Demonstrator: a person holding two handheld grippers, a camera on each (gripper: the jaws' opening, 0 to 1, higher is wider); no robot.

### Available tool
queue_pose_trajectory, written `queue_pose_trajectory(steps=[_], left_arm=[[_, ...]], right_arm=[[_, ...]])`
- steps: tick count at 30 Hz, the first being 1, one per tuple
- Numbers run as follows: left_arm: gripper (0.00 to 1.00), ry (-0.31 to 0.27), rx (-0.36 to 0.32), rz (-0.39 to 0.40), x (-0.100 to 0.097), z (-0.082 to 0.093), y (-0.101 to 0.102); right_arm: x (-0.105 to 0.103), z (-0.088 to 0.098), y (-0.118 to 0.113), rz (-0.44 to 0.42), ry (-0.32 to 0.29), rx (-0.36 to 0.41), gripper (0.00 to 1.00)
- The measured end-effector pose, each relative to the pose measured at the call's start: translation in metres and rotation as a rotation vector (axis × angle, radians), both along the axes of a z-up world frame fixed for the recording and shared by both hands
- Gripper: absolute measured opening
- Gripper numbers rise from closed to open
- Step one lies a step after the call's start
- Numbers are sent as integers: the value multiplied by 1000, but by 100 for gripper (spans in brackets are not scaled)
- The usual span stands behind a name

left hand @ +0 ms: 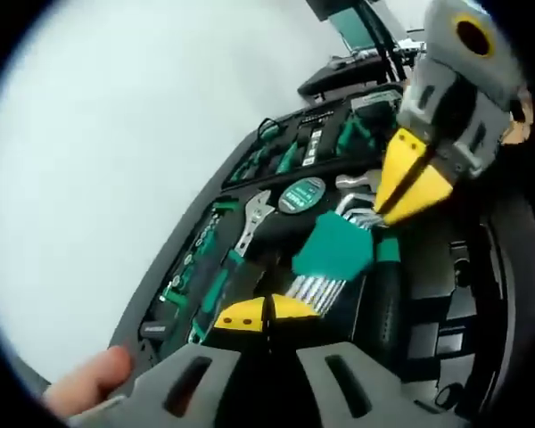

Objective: Pick up the tools and put them into their designated positions in the toolbox.

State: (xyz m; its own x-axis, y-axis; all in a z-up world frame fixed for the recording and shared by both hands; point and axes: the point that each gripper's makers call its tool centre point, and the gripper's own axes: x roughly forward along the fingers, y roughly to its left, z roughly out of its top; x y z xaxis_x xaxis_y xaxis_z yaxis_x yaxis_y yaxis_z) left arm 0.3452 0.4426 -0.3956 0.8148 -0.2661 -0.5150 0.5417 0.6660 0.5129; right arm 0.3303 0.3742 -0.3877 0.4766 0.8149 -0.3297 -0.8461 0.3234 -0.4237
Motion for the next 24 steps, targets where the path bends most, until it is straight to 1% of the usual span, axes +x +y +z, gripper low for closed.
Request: queue_pose_trajectory(steps=[1,2,3,4,5,6,7,9,10,11,12,13,16,19,20,21,22,23,24], left_arm=[[4,0,-23,14,0,-1,2],[4,-8,-40,18,1,-1,3],[4,-17,-50,23,1,0,4],[4,-19,-55,32,1,0,6],[4,-17,-54,36,0,-1,6],[4,-22,-49,39,-2,-2,7],[4,-34,-37,45,-2,-1,10],[4,-16,-9,63,-6,-4,15],[4,-24,5,70,-6,-4,17],[4,-26,4,68,-7,-3,17],[4,-27,4,70,-8,-3,17],[4,-22,-2,74,-9,-3,18],[4,-27,-26,73,-10,-2,19],[5,-30,-50,75,-10,-1,19],[6,-27,-58,76,-11,1,18],[7,-23,-97,72,-11,5,12],[6,-34,-140,60,-10,10,4],[6,-58,-185,35,-9,20,-7],[6,-75,-204,9,-9,25,-16]], right_arm=[[6,-2,1,-2,2,-2,0],[9,0,2,-4,4,3,0],[13,0,4,-1,19,10,1],[12,0,3,2,44,17,1],[13,-1,5,7,74,32,1],[18,0,9,11,85,44,1],[21,-1,11,12,89,39,1],[22,0,15,20,102,46,1],[23,-1,17,21,109,46,1],[23,0,20,25,124,45,1],[22,0,24,40,151,52,1],[21,-1,26,45,157,58,1],[15,2,20,52,143,51,0],[17,2,23,48,158,63,0],[17,2,23,48,159,64,0],[16,1,23,53,159,58,0],[16,1,23,55,160,59,0],[14,0,24,65,182,59,0],[10,0,25,82,235,79,2]])
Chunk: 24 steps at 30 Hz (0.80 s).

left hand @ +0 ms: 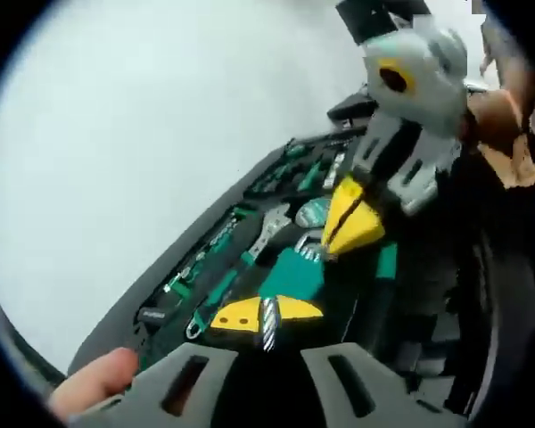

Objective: Pick up the tools and put them into their designated positions in the toolbox.

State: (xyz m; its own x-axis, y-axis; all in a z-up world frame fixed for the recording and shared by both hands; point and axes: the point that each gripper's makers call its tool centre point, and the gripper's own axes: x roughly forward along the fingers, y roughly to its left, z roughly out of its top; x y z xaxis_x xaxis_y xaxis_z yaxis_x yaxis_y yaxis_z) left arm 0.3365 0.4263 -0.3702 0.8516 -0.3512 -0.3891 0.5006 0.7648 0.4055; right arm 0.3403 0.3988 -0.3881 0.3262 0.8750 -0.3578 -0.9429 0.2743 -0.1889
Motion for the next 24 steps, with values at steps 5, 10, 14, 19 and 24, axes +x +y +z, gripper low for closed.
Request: queue_pose_trajectory(steps=[5,10,14,19,24], left_arm=[[4,117,146,25,5,-28,6],[4,65,54,-29,9,-20,-7],[2,23,87,-100,4,-16,-29],[1,62,87,-58,6,-26,-23],[1,23,8,-17,5,-10,-7]], right_arm=[[12,14,-2,-61,68,37,4],[15,2,-1,-63,62,43,4],[19,5,-5,-102,88,75,4],[16,4,-15,-128,35,57,4],[24,15,-19,-137,61,111,4]])
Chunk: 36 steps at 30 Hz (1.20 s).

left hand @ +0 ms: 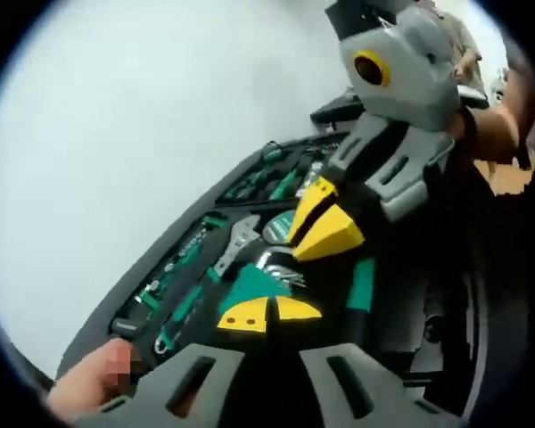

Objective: Pick up the tools and put them into their designated positions in the toolbox.

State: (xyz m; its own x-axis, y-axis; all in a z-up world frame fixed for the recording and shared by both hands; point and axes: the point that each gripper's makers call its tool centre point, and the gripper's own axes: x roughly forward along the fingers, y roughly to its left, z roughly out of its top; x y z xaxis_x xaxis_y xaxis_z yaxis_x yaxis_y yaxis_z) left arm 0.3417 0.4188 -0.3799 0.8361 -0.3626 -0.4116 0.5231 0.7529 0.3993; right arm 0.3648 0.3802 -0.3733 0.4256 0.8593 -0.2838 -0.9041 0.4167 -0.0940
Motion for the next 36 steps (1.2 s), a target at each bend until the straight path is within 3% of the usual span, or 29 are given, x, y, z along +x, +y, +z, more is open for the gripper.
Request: queue_pose_trajectory(steps=[3,5,12,15,17,18,19,23,25,28,30,31,33,34,35,36], left_arm=[[3,-23,-11,36,5,8,9],[4,-78,35,64,14,14,17],[6,-52,105,120,30,1,27],[3,-41,101,136,35,-4,30],[1,-24,159,183,35,-13,36],[1,-21,268,163,37,-19,41],[1,-73,260,135,40,-15,34],[1,-18,185,157,33,-9,32],[1,-86,145,155,35,3,26],[1,-80,224,186,37,-9,27],[1,-106,203,212,41,-10,29],[1,-72,164,246,40,-14,30],[1,-68,177,242,37,-12,30],[1,-70,177,245,36,-12,29],[0,-52,135,293,34,-12,31],[0,-79,39,345,36,-4,31]], right_arm=[[7,1,5,-3,13,20,4],[5,3,11,-3,5,18,4],[20,-12,31,-6,17,-41,4],[22,-11,38,4,13,-20,4],[23,-10,43,7,9,-28,1],[24,-12,43,-9,17,-43,0],[23,-12,46,3,2,-48,0],[28,-15,47,-14,-29,-86,0],[29,-14,44,-31,7,-47,0],[30,-15,44,-33,-19,-27,0],[30,-15,46,-40,-38,-22,0],[32,-14,48,-42,-45,-27,0],[35,-12,49,-45,-49,-27,0],[35,-12,49,-59,11,-9,0],[42,-11,46,-103,76,14,0],[51,-7,42,-139,58,26,0]])
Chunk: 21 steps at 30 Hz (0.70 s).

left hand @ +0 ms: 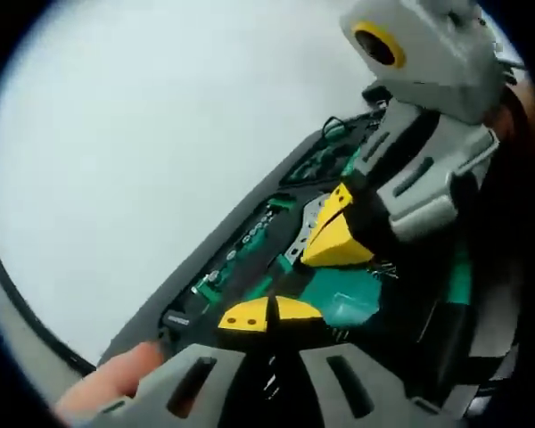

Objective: Pick up the tools and put them into their designated positions in the toolbox.

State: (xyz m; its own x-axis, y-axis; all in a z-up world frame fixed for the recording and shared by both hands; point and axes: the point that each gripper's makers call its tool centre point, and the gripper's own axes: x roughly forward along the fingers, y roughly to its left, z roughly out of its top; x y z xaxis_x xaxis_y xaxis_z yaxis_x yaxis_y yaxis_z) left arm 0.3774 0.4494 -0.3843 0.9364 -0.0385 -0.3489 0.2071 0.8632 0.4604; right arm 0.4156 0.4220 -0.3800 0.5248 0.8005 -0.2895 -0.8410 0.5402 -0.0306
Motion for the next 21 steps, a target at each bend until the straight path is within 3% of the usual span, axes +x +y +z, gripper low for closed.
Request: queue_pose_trajectory(steps=[1,2,3,4,5,6,8,11,15,18,21], left_arm=[[0,-58,-103,46,1,10,-1],[0,-40,-176,62,1,8,-4],[0,1,-193,76,1,2,-5],[0,27,-161,92,3,-5,-3],[0,39,-121,127,5,-9,5],[0,-5,-122,109,8,-4,2],[0,-3,-147,108,7,-6,-2],[0,-39,-62,115,7,-3,-6],[0,-41,-112,155,8,-6,2],[0,-69,-140,175,10,-5,7],[0,-53,-172,204,10,-6,8]], right_arm=[[3,6,0,-9,-27,24,0],[0,3,0,-5,-29,11,0],[-1,-1,3,1,-35,-4,0],[-6,-8,5,8,-39,-40,0],[-6,-1,4,1,-103,-58,0],[-12,0,4,3,-106,-61,0],[-6,-1,9,5,-99,-64,0],[-6,-3,5,-1,-96,-55,0],[-9,0,5,4,-208,-109,0],[-13,0,4,1,-213,-111,0],[-14,1,1,-12,-199,-105,0]])
